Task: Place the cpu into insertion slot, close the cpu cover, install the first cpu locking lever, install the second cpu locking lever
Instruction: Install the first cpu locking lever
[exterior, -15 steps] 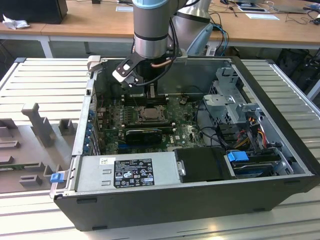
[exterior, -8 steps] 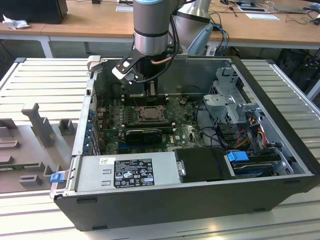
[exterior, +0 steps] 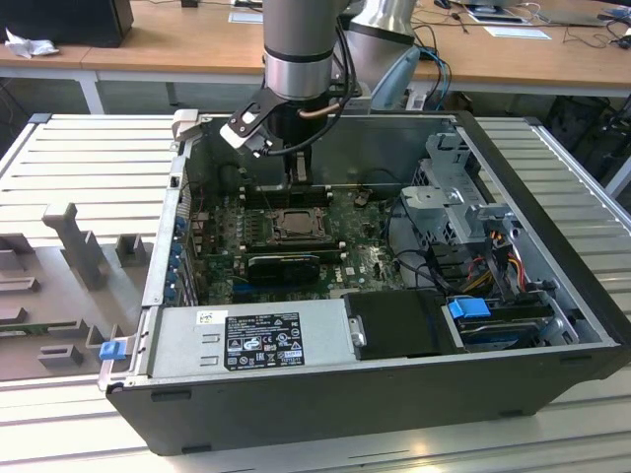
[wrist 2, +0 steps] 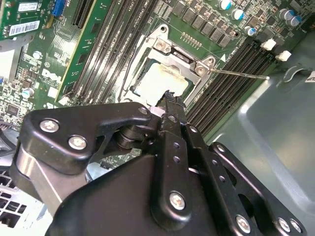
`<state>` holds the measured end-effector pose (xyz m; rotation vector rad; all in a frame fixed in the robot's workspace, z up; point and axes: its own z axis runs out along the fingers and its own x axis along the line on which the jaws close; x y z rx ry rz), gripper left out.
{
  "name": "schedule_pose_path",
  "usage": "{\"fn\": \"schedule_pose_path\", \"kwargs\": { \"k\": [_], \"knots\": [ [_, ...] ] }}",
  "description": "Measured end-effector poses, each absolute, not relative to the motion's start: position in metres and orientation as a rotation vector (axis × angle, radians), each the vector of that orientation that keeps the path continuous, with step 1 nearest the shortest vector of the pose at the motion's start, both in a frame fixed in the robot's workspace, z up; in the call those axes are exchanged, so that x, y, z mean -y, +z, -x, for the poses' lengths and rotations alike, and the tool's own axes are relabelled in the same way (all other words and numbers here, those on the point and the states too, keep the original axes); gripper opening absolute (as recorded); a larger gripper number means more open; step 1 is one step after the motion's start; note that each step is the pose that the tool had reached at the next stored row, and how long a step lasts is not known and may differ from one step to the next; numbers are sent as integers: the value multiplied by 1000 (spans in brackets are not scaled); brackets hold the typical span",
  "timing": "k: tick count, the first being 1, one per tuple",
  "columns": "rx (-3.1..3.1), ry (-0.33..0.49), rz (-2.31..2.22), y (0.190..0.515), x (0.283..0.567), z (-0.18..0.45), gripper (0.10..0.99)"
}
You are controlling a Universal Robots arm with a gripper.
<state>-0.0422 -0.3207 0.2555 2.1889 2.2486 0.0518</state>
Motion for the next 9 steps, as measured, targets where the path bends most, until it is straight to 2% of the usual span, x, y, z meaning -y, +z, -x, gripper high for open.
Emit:
{"fn": "schedule_pose_path", "kwargs": {
  "k": [9],
  "knots": [
    [-2249, 52, -2189, 261, 321, 42, 106]
  ]
}}
